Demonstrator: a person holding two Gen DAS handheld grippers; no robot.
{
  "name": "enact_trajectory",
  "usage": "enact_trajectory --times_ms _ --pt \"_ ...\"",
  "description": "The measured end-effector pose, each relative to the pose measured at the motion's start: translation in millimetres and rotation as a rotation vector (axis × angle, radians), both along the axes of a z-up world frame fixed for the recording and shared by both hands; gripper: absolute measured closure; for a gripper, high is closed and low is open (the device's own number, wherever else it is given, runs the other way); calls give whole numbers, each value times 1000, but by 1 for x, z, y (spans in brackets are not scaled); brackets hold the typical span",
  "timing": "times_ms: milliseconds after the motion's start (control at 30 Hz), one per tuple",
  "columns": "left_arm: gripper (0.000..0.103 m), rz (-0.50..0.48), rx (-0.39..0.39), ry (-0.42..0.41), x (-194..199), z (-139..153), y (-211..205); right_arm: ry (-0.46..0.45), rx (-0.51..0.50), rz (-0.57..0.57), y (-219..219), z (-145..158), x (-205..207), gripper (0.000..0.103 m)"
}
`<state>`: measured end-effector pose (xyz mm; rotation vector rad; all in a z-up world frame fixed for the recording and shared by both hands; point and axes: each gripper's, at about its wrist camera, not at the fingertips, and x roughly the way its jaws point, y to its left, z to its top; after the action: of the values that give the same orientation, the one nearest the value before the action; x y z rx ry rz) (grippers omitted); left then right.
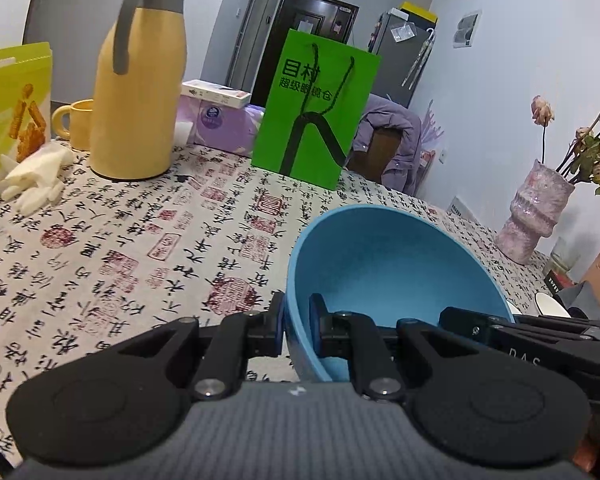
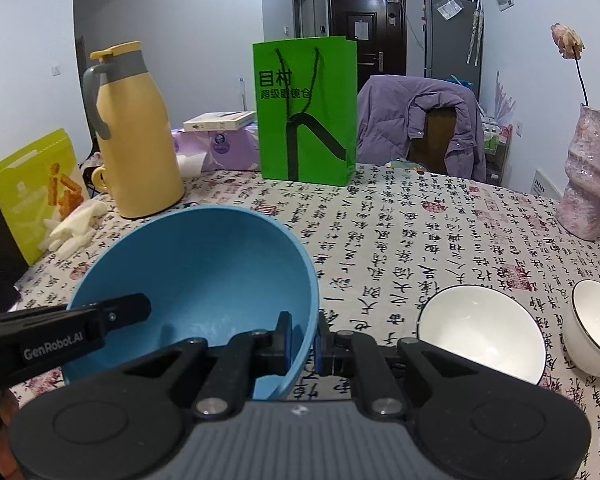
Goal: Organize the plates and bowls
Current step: 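Lift the blue bowl off the table and tilt it with both grippers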
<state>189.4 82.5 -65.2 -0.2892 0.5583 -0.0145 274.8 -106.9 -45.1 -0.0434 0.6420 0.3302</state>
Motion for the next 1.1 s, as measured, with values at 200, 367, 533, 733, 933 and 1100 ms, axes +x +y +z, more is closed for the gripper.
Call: enact_trajectory --times_ms 200,367,533,733,933,1100 --pt "90 15 2 -9 -15 4 12 -12 18 13 10 3 -13 93" --pt "90 34 6 -16 -30 7 24 -15 30 31 21 4 -24 93" --pt "90 58 6 -15 -42 8 39 -18 40 54 35 5 -33 93" --pt "90 83 6 -11 -57 8 56 -13 52 82 50 3 -44 93" --pt "90 102 -1 -5 -70 6 71 -2 56 105 66 -1 -53 93" --pt "90 117 -2 10 -80 2 83 10 62 125 77 -5 -59 93"
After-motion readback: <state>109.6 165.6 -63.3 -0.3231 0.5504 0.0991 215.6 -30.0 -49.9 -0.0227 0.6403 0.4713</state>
